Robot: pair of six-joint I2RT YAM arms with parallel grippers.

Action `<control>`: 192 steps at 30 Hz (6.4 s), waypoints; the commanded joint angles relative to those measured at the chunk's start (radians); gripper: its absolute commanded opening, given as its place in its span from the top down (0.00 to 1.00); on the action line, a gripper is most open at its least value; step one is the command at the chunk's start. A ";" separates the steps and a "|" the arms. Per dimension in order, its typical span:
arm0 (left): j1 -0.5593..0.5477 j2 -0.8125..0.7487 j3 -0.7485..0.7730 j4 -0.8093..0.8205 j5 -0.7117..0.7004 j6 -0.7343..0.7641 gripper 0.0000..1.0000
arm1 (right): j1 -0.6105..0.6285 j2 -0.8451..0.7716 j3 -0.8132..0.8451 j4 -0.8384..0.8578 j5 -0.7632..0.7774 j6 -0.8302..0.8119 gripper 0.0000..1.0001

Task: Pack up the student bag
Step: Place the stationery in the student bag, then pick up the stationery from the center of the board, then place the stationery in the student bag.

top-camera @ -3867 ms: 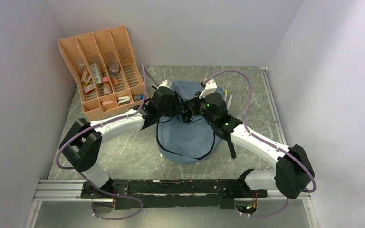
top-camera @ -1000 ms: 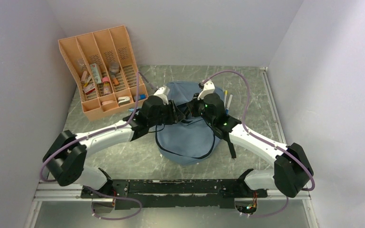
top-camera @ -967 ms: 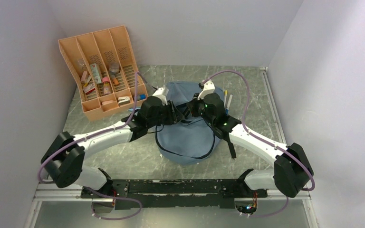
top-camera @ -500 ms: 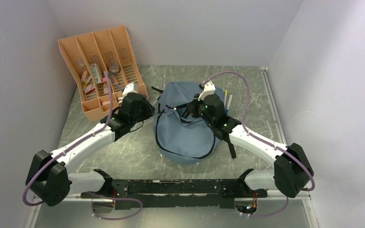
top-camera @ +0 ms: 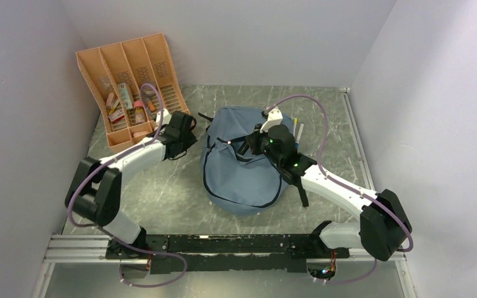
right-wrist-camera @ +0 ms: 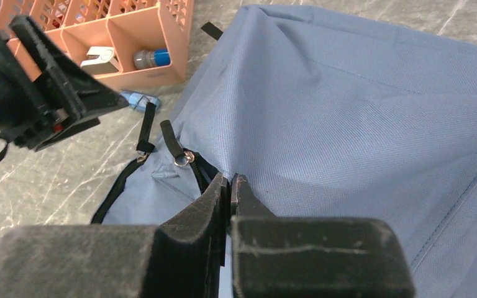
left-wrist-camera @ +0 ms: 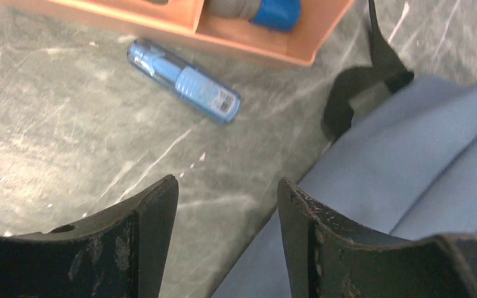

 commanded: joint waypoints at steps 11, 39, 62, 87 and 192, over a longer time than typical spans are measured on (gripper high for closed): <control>0.052 0.275 0.194 -0.106 -0.105 -0.282 0.34 | 0.007 -0.062 -0.026 0.025 -0.021 -0.002 1.00; 0.096 0.474 0.386 -0.245 -0.144 -0.393 0.36 | 0.007 -0.076 -0.037 0.014 -0.017 -0.004 1.00; 0.098 0.420 0.306 -0.364 -0.058 -0.299 0.56 | 0.006 -0.070 -0.039 0.020 -0.011 -0.012 1.00; 0.113 0.433 0.225 -0.350 -0.059 0.054 0.56 | 0.006 -0.085 -0.053 0.022 -0.002 -0.008 1.00; -0.362 0.227 0.185 0.595 0.368 0.207 0.47 | 0.006 -0.149 -0.003 0.069 0.046 0.062 1.00</control>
